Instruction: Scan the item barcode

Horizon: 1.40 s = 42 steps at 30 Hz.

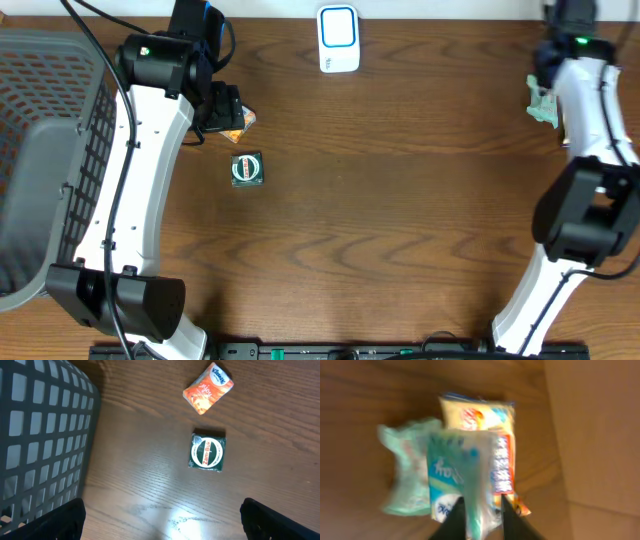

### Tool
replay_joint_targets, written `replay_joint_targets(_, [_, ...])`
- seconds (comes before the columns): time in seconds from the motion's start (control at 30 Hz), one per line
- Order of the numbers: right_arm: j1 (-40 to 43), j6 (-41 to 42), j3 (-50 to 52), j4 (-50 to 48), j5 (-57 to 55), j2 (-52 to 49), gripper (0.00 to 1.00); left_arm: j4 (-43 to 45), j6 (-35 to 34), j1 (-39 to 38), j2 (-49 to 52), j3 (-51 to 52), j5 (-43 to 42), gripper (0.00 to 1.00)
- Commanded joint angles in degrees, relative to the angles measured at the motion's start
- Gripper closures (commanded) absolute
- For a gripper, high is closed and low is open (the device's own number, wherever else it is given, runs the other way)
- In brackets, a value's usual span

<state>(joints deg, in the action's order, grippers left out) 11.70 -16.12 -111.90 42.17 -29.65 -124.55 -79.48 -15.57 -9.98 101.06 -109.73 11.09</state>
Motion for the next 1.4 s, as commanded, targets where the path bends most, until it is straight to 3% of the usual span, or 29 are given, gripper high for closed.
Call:
replay_joint_targets(0.0, [2.14, 5.01, -0.44, 1.68, 0.74, 0.70, 0.69, -0.15, 0.52, 0.02, 0.42, 0.02, 0.98, 0.03])
replay_joint_targets(0.07, [3.21, 5.16, -0.44, 2.47, 2.86, 0.70, 0.54, -0.15, 0.52, 0.02, 0.42, 0.02, 0.98, 0.02])
replay_joint_targets(0.17, [3.85, 7.78, -0.44, 3.08, 9.33, 0.70, 0.11, -0.15, 0.52, 0.02, 0.42, 0.02, 0.98, 0.02])
replay_joint_targets(0.23, [3.72, 9.62, -0.44, 3.91, 18.25, 0.70, 0.01, -0.15, 0.52, 0.02, 0.42, 0.02, 0.98, 0.02])
replay_joint_targets(0.4, [2.75, 12.74, -0.42, 6.29, 43.15, 0.70, 0.01, -0.15, 0.55, 0.02, 0.42, 0.02, 0.98, 0.03])
replay_joint_targets(0.43, [1.97, 13.99, -0.39, 7.23, 54.03, 0.70, 0.01, -0.15, 0.52, 0.02, 0.42, 0.02, 0.98, 0.03])
replay_joint_targets(0.5, [0.70, 13.99, -0.37, 8.41, 64.50, 0.70, 0.01, -0.15, 0.52, 0.02, 0.42, 0.02, 0.98, 0.03])
replay_joint_targets(0.63, [-3.21, 13.99, -0.37, 10.64, 75.73, 0.68, 0.01, -0.15, 0.52, 0.02, 0.42, 0.02, 0.98, 0.02])
replay_joint_targets(1.0, [-19.28, 13.94, -0.37, 14.56, 75.65, 0.70, 0.01, -0.15, 0.52, 0.02, 0.42, 0.02, 0.98, 0.02])
replay_joint_targets(1.37, [-34.05, 13.94, -0.37, 13.68, 55.89, 0.70, 0.01, -0.15, 0.55, 0.02, 0.42, 0.02, 0.98, 0.02])
